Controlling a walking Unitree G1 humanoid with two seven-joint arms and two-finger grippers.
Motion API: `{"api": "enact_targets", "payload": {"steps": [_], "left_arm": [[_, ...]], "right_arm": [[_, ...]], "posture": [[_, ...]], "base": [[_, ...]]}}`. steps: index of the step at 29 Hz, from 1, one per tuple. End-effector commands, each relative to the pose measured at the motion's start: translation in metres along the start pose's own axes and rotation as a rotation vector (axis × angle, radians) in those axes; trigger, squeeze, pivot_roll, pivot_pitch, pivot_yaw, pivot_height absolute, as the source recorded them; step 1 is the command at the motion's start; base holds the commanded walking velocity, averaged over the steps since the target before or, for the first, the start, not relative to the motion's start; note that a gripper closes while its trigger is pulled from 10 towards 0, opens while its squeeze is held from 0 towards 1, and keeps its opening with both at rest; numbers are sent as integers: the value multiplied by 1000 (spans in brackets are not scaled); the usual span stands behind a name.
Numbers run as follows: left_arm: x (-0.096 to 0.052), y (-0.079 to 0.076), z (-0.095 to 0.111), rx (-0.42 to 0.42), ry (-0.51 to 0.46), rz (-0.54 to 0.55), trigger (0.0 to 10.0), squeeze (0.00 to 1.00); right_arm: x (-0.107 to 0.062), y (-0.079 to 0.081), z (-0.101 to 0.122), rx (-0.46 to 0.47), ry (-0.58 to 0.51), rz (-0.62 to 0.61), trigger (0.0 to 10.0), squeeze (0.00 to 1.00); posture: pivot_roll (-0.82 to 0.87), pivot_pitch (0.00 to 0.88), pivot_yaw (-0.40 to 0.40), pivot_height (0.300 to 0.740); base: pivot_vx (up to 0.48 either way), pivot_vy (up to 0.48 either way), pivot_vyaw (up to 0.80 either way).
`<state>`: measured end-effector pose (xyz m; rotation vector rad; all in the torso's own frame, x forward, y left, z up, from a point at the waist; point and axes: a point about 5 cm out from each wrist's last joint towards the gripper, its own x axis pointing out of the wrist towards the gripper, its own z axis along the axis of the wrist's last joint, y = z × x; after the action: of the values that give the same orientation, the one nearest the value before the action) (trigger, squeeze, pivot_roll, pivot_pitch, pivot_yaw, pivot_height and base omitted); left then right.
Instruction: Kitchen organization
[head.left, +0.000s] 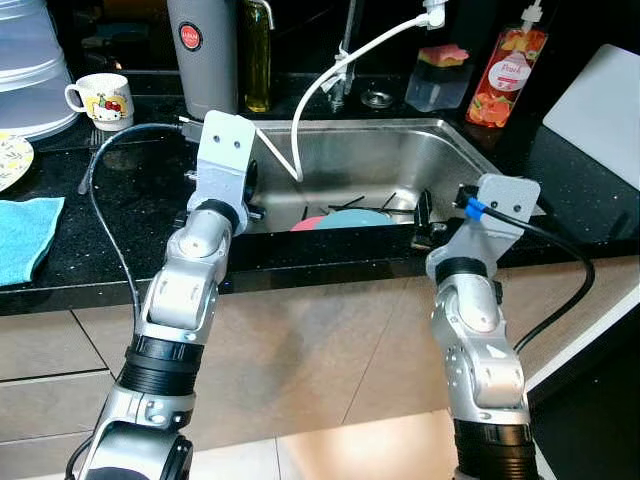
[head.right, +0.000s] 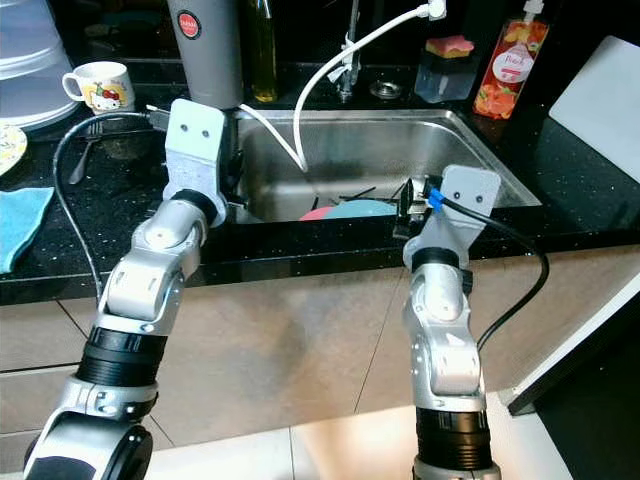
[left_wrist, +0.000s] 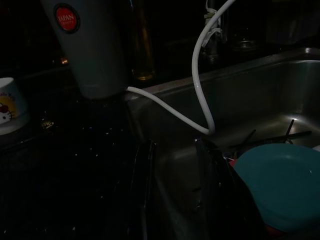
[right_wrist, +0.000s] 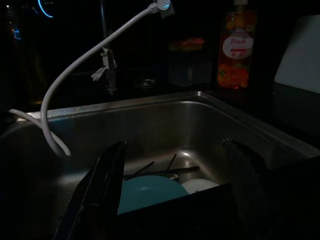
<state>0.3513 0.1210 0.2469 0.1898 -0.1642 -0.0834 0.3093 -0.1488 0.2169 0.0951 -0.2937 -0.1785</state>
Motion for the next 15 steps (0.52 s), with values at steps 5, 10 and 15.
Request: {"api": "enact_targets", "payload": {"steps": [5,10,15], "left_arm": [[-4,-6,-5,-1,23,-16,10000,0],[-2,-6,-2,-5,15,-20,10000,0],[-2,-6,-2,-6,15,-21,10000,0]], "right_arm": [[1,-3,-3,23,26,-25,10000,0],[1,-5,-5,25,40,-50,10000,0],[0,-7,-6,25,48,-56,10000,0]], "posture": [[168,0,-48,740],[167,0,-48,740],[168,0,-50,740]], "base": [[0,0,0],[0,0,0],[0,0,0]]}}
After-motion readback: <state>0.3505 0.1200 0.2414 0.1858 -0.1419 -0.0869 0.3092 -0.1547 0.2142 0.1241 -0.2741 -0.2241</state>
